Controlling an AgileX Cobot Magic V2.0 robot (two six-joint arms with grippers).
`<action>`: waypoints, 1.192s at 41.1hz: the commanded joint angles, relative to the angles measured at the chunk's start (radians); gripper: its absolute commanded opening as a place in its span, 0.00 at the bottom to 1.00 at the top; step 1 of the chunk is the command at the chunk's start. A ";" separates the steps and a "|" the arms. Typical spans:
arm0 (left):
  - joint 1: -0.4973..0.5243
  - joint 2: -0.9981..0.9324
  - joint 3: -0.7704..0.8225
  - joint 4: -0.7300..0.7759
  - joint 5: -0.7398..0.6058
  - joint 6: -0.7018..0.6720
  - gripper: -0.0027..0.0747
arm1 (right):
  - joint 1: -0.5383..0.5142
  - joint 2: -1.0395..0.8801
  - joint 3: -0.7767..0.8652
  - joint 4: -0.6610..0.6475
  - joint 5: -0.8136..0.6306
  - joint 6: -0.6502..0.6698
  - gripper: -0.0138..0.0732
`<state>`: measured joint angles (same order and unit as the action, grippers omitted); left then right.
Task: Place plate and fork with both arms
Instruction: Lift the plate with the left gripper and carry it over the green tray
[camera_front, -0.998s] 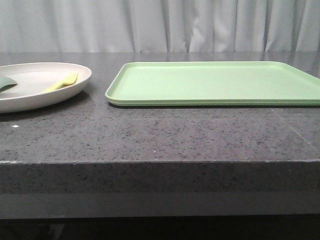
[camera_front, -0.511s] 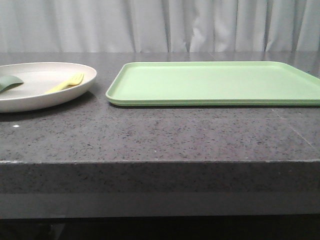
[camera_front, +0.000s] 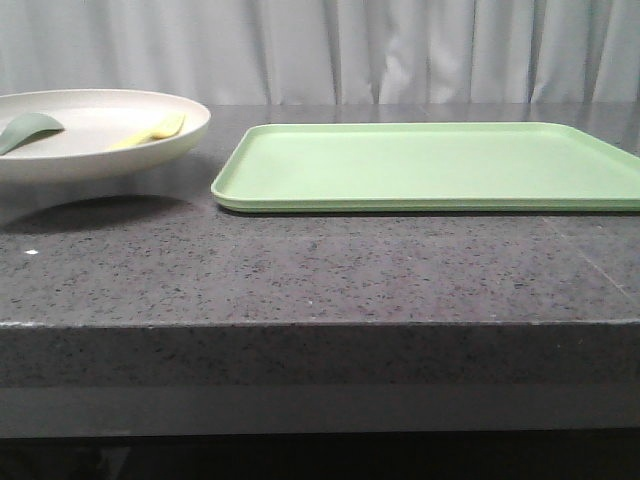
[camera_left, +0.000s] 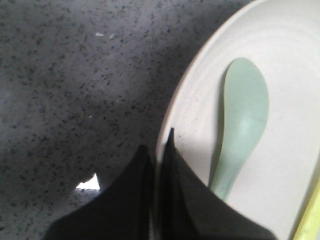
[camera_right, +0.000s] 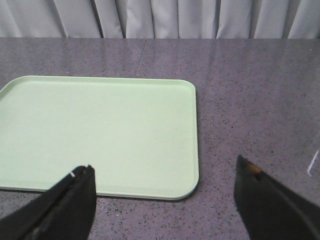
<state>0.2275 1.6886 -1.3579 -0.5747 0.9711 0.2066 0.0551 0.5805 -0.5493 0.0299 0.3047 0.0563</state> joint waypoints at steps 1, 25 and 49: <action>0.006 -0.042 -0.041 -0.127 -0.021 0.009 0.01 | -0.001 0.004 -0.035 -0.007 -0.076 -0.013 0.84; -0.339 0.035 -0.180 -0.159 -0.134 -0.053 0.01 | -0.001 0.004 -0.035 -0.007 -0.076 -0.013 0.84; -0.628 0.291 -0.492 -0.048 -0.256 -0.318 0.01 | -0.001 0.004 -0.035 -0.007 -0.075 -0.013 0.84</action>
<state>-0.3751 2.0232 -1.7908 -0.5974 0.7824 -0.0672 0.0551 0.5805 -0.5493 0.0299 0.3047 0.0563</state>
